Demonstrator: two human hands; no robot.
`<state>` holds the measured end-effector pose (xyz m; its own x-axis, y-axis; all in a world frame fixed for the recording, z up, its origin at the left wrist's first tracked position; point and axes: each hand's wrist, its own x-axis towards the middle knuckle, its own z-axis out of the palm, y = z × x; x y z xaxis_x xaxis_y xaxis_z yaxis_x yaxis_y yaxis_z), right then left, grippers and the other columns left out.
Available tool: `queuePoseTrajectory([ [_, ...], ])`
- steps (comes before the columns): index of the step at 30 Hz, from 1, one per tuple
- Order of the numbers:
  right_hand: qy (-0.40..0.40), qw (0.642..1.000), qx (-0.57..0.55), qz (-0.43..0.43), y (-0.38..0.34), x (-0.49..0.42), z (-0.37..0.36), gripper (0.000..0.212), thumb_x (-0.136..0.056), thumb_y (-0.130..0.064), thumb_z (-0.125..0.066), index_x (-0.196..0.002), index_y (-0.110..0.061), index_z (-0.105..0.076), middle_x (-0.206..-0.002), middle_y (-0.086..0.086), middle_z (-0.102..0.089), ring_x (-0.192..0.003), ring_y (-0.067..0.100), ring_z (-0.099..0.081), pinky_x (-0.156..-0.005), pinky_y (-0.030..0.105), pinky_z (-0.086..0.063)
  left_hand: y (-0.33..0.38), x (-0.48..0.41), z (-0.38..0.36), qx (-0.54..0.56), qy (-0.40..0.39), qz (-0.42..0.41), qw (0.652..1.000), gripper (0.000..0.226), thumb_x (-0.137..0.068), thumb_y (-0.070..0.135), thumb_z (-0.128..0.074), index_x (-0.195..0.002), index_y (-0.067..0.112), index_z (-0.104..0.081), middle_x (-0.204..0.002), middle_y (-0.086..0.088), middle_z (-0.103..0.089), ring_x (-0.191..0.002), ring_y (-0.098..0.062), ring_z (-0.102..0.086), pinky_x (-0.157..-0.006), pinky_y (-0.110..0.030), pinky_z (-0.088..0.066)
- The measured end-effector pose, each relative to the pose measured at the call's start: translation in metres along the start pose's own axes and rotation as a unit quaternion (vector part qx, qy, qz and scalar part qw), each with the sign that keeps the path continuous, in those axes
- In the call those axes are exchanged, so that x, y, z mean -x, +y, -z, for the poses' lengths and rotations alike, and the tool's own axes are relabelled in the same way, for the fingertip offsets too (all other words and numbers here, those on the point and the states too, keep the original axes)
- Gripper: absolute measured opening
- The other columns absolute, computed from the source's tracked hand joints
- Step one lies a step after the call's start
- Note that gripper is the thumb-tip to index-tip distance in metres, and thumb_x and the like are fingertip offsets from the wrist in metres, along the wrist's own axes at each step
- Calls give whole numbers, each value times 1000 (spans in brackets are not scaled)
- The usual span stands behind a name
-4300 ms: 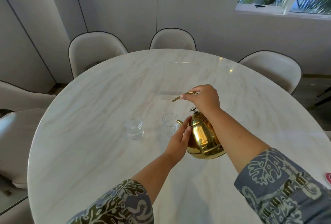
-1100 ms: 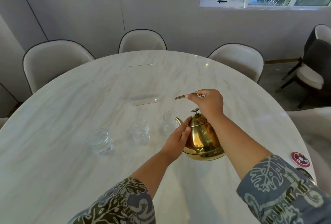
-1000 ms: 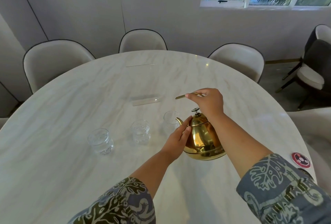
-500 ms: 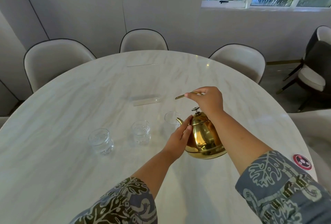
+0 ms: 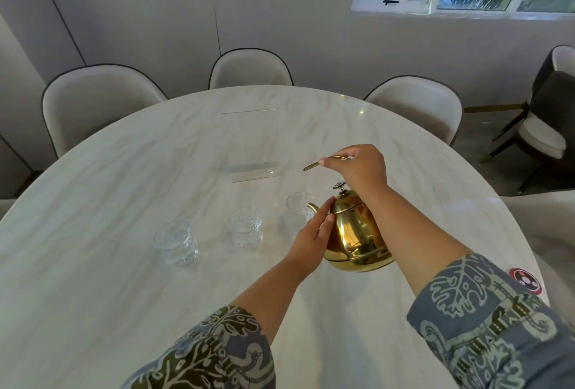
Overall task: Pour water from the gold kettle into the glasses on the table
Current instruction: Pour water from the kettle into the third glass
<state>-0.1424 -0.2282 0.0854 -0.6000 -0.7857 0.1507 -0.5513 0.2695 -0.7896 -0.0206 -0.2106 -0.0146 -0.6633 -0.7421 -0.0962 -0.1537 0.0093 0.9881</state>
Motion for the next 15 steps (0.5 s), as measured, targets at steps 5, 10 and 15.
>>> queuePoseTrajectory([
  [5,-3,1000,5,2,-4,0,1,33,-74,-40,-77,-92,-13,-74,-95,2,-72,-78,12,-59,-73,31,-53,-1,-1,0,7,2,-1,1000,43,-100,40,-25,-143,41,-24,-147,3,-38,-133,-16,-35,-113,-33,-30],
  [10,-9,1000,11,4,-7,1,0,34,-74,-40,-77,-93,-12,-74,-97,4,-73,-81,12,-60,-75,33,-54,0,-1,-1,10,5,-1,1000,43,-101,38,-24,-144,40,-24,-144,3,-39,-127,-12,-37,-108,-27,-31],
  [15,-16,1000,17,8,-10,2,2,34,-75,-39,-77,-95,-11,-74,-101,4,-72,-81,11,-56,-74,30,-50,0,-2,0,10,6,-1,1000,43,-101,38,-24,-144,40,-23,-145,2,-39,-129,-13,-37,-108,-27,-31],
])
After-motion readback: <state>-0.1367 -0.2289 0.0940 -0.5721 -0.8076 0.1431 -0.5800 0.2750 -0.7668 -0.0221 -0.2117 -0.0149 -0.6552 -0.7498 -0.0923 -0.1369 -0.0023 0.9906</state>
